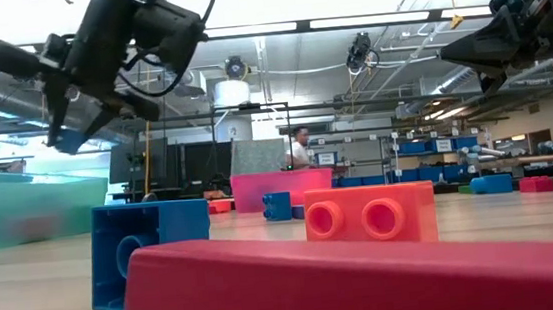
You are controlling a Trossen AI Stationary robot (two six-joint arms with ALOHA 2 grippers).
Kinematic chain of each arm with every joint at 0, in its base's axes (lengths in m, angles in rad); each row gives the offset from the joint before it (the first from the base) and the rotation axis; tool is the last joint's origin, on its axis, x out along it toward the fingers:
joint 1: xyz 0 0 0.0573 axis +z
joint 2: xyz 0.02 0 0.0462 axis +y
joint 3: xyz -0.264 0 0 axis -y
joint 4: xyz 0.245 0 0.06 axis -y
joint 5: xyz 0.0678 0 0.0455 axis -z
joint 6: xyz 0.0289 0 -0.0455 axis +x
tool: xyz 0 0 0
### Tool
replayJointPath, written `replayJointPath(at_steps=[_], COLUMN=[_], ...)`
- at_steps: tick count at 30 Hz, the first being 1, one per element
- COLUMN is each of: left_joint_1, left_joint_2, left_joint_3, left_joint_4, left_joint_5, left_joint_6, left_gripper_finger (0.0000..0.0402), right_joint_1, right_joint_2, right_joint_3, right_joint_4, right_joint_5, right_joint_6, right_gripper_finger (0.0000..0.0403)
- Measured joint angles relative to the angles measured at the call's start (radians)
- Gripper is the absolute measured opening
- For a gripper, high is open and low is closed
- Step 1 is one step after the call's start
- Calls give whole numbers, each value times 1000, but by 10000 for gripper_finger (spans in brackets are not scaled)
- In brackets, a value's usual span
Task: Sort blocks by size
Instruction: Put the blue 4 studded building block into the teal bin
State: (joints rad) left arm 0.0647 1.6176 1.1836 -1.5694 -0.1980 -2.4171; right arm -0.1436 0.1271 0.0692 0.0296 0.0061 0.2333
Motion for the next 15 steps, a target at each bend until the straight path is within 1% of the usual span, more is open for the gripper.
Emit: replayJointPath(at_steps=[4, 8, 15], left_joint_1=[-44, -70, -87], left_joint_2=[0, 0, 1], left_joint_3=[-50, -86, -79], left_joint_4=[-1, -1, 38], left_joint_5=[32, 34, 25], left_joint_6=[-6, -3, 2], left_gripper_finger=[116, 115, 128], right_joint_1=[0, 0, 0], right_joint_2=[0, 0, 0], right_joint_3=[0, 0, 0], right_joint_4=[0, 0, 0], right_joint_5=[0, 0, 0], right_joint_6=[0, 0, 0], right_gripper_finger=[33, 34, 29])
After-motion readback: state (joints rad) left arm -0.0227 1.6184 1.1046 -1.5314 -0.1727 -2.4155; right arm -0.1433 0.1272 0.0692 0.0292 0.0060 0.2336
